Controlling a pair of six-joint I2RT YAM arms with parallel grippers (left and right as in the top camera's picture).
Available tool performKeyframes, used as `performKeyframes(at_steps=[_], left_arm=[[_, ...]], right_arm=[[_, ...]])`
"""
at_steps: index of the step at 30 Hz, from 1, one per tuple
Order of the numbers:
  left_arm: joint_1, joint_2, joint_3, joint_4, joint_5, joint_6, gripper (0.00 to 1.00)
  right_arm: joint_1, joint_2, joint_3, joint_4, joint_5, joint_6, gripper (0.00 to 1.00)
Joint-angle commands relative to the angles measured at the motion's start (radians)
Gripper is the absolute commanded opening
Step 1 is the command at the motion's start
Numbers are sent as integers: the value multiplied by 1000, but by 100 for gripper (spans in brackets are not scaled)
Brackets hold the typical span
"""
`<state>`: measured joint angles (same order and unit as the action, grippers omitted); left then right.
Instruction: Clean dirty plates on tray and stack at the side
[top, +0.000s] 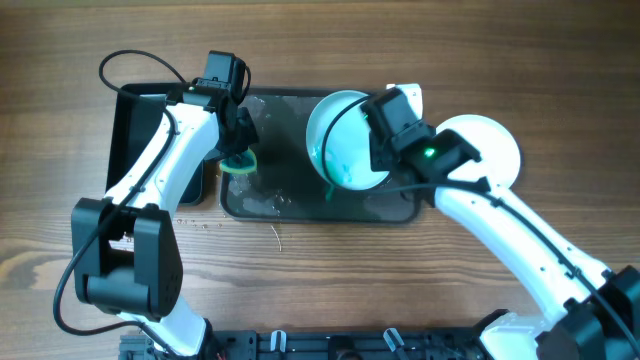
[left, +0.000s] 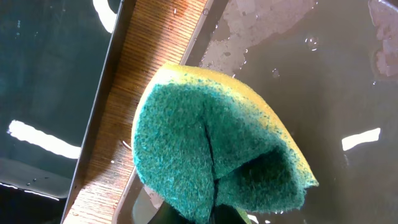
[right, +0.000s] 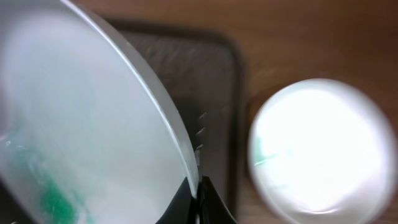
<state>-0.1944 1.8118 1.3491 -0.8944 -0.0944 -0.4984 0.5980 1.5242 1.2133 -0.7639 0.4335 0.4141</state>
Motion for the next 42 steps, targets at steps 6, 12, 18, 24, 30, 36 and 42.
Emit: performKeyframes(at_steps=[6, 12, 18, 24, 30, 36, 42], left_arm=[[0, -11, -1, 2, 13, 20, 4], [0, -11, -1, 3, 16, 20, 4], [0, -11, -1, 3, 16, 20, 4], [0, -11, -1, 3, 16, 20, 4], [0, -11, -1, 3, 16, 20, 4], [0, -11, -1, 3, 16, 20, 4], [0, -11, -1, 3, 16, 20, 4]], right_arm=[[190, -26, 4, 23, 603, -22, 4], [296, -27, 4, 75, 904, -23, 4], [341, -27, 4, 172, 1047, -154, 4], [341, -26, 4, 293, 1052, -254, 4], [307, -25, 3, 251, 793, -166, 4], [153, -16, 2, 63, 280, 227, 4], [-15, 106, -55, 129, -240, 380, 4]])
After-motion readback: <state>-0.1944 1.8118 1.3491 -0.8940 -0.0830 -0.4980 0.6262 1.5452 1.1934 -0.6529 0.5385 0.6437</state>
